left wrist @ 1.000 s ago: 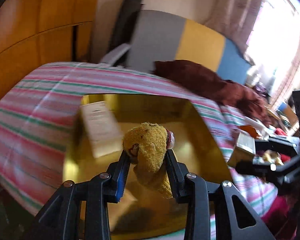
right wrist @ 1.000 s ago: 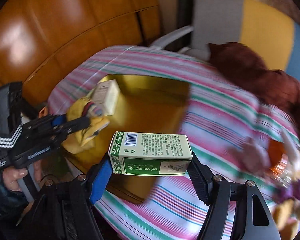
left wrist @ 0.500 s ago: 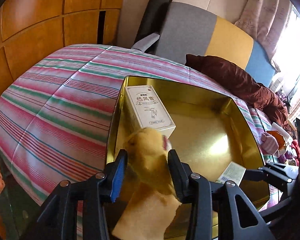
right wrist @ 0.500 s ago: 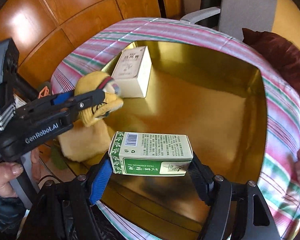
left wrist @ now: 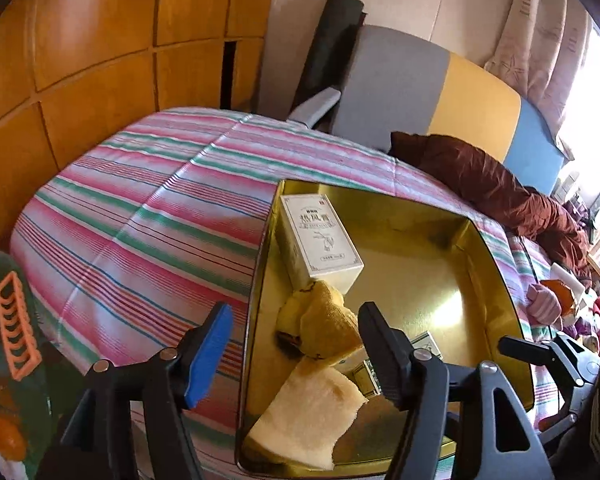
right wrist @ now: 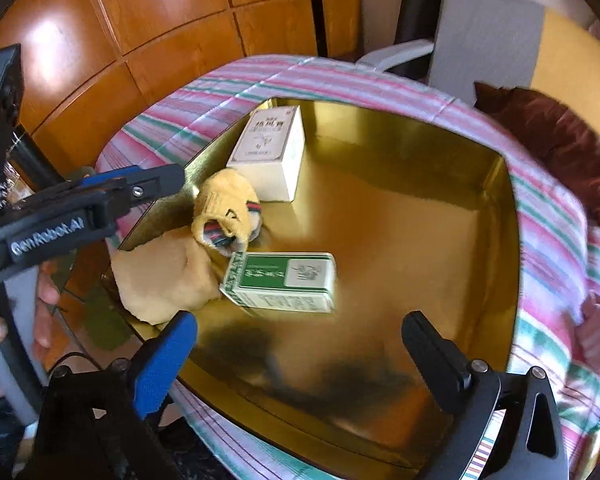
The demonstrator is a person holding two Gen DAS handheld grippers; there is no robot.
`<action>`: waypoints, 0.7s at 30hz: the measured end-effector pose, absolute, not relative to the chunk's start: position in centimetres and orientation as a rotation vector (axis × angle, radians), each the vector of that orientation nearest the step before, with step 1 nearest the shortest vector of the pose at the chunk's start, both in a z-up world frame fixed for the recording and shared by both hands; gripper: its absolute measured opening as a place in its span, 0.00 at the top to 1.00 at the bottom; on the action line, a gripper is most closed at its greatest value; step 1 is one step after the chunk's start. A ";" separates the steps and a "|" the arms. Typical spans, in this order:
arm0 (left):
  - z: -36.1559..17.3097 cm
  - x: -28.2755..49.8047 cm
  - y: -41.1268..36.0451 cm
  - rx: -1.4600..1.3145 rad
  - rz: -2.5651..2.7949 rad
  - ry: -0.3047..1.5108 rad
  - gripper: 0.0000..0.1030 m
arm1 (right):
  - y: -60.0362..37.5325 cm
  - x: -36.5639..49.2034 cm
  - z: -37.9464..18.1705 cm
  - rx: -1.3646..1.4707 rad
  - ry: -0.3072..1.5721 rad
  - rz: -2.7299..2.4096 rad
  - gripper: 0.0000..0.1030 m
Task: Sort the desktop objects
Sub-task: 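Carry the plush toy and green box into the gold tray and release, then move both tools back over the scattered items on the table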
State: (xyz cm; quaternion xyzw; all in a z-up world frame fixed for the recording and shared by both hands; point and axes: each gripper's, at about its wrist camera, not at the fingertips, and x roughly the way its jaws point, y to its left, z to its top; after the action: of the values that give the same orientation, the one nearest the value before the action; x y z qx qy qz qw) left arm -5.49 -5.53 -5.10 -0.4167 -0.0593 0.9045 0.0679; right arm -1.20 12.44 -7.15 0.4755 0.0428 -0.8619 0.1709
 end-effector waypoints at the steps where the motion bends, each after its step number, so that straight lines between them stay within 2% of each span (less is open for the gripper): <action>1: -4.8 -5.3 -5.6 -1.244 2.731 -0.181 0.35 | 12.6 -0.8 -6.7 1.318 0.126 -2.472 0.00; 8: -2.7 -3.6 -4.9 -1.139 2.799 -0.134 0.35 | 14.0 1.8 -2.6 1.085 0.212 -2.709 0.00; 13: -1.4 -2.5 -3.6 -1.076 2.826 -0.071 0.35 | 16.3 4.4 1.4 0.792 0.276 -2.985 0.00; 18: -0.5 -1.4 -2.0 -1.027 2.823 -0.023 0.35 | 19.1 4.0 0.6 0.929 0.183 -3.012 0.00; 21: -0.4 -1.1 -1.2 -1.019 2.790 -0.014 0.35 | 21.6 4.6 -0.7 1.000 0.067 -3.028 0.00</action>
State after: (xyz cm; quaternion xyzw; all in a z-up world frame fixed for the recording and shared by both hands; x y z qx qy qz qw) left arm -1.09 -1.21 -0.37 -0.3418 -0.0047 0.9358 0.0856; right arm 4.60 21.60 -0.65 0.3135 0.0210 -0.9491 -0.0240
